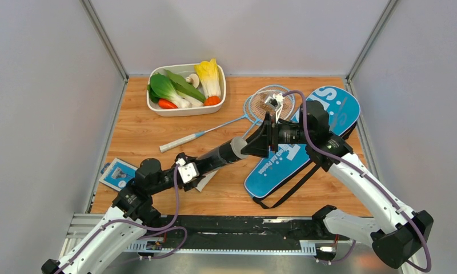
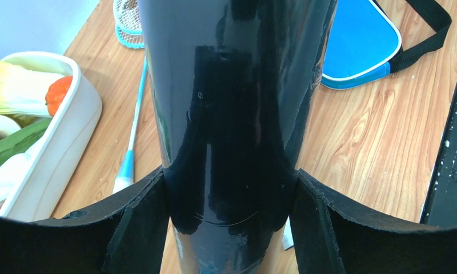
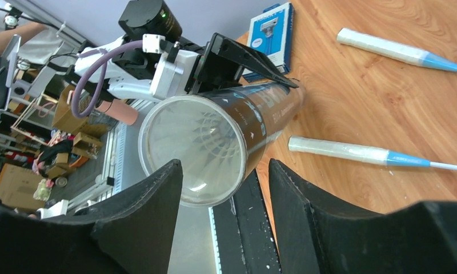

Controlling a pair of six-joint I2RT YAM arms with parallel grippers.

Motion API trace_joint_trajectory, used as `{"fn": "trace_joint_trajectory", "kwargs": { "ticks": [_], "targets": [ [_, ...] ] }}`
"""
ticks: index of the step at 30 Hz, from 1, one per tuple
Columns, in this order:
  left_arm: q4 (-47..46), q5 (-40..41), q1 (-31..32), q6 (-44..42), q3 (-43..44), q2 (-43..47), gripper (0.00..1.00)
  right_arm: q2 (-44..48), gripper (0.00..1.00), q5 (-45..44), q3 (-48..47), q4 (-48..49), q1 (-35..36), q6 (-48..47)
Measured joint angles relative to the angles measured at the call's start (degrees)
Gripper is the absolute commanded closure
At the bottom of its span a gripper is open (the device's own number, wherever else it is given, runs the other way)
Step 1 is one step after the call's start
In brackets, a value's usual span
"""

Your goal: Pack up the badminton gear

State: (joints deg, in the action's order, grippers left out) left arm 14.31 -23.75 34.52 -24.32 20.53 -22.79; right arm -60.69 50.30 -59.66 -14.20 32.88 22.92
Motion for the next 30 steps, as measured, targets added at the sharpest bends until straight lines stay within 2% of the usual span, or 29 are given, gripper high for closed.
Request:
{"fn": "trace_joint_trajectory", "kwargs": {
  "ticks": [6,11,13,17,22,27,30],
  "targets": [
    [-0.44,-0.20,0.04,-0.04,0.11,0.00,0.65,-0.68,0.38,2.80,0.07,1.36,0.17,0.87],
    [-0.26,0.15,0.11,0.00,0.26,-0.33,0.65,-1.40,0.55,2.62,0.07,1.73,0.48,1.53],
    [0.02,0.55,0.11,-0.02,0.26,-0.46,0.66,-1.49,0.57,1.95,0.07,1.86,0.61,1.77],
    [0.37,1.33,0.11,0.00,0.26,-0.59,0.66,-1.70,0.56,0.22,0.07,2.29,0.85,2.12],
    [1.07,1.51,0.11,-0.02,0.26,-0.59,0.66,-2.10,0.44,-1.01,0.07,2.47,1.03,2.36],
    [1.07,1.38,0.11,-0.07,0.26,-0.52,0.66,-2.78,0.44,-2.34,-0.83,2.45,1.18,2.82],
    [0.96,1.36,0.11,-0.04,0.26,-0.42,0.66,-3.93,0.47,-2.43,-1.90,2.56,1.22,3.02]
  ]
}}
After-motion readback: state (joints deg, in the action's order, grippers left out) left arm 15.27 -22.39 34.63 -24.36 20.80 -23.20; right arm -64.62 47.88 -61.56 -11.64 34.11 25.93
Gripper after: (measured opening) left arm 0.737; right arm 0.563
